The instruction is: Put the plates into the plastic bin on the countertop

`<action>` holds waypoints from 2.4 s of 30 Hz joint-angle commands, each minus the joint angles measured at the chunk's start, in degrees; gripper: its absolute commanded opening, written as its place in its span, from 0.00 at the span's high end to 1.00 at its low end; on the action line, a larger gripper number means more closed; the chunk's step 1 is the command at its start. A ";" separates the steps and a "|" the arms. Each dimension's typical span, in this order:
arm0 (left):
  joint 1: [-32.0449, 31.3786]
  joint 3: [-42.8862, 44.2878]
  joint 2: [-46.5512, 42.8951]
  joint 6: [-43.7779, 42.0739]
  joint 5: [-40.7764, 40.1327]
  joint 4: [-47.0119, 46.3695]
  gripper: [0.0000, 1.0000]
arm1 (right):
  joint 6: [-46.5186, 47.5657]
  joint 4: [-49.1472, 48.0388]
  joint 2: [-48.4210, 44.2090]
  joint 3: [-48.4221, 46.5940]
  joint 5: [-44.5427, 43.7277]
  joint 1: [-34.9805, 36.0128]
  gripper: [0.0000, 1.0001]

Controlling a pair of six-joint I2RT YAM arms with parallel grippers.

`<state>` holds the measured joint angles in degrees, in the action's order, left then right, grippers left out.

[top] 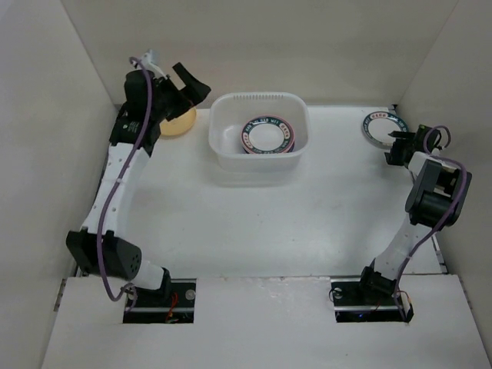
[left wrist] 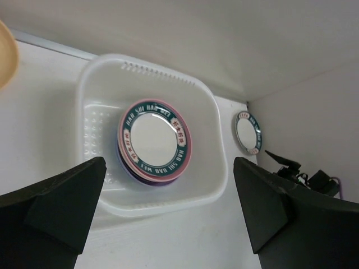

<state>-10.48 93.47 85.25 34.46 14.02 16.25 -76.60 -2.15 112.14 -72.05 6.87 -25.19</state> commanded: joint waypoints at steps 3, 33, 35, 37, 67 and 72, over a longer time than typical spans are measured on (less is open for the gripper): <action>5.94 -7.24 -6.93 0.70 -1.01 1.59 0.00 | -4.96 1.44 5.19 -6.43 0.77 1.32 0.27; 15.01 -11.47 -14.15 1.40 -3.82 9.76 0.00 | -15.60 3.12 20.93 -21.47 0.25 3.52 1.00; 14.83 -11.56 -13.89 1.49 -4.09 9.76 0.00 | -15.51 2.77 19.01 -19.63 0.16 4.31 1.00; 14.74 -11.91 -13.80 1.49 -4.09 9.33 0.00 | -15.51 1.63 15.76 -16.21 -0.28 5.36 1.00; 19.58 -26.24 0.34 12.12 -8.57 -6.84 0.00 | 16.64 15.41 -6.85 -20.76 16.87 40.96 1.00; 19.93 -24.39 5.00 11.86 -8.40 -9.13 0.00 | 21.30 20.25 -4.04 -21.37 13.52 42.46 1.00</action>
<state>8.99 66.57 89.27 44.45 5.89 10.61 -60.34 15.27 109.43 -90.50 21.47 17.61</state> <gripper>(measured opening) 0.997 0.047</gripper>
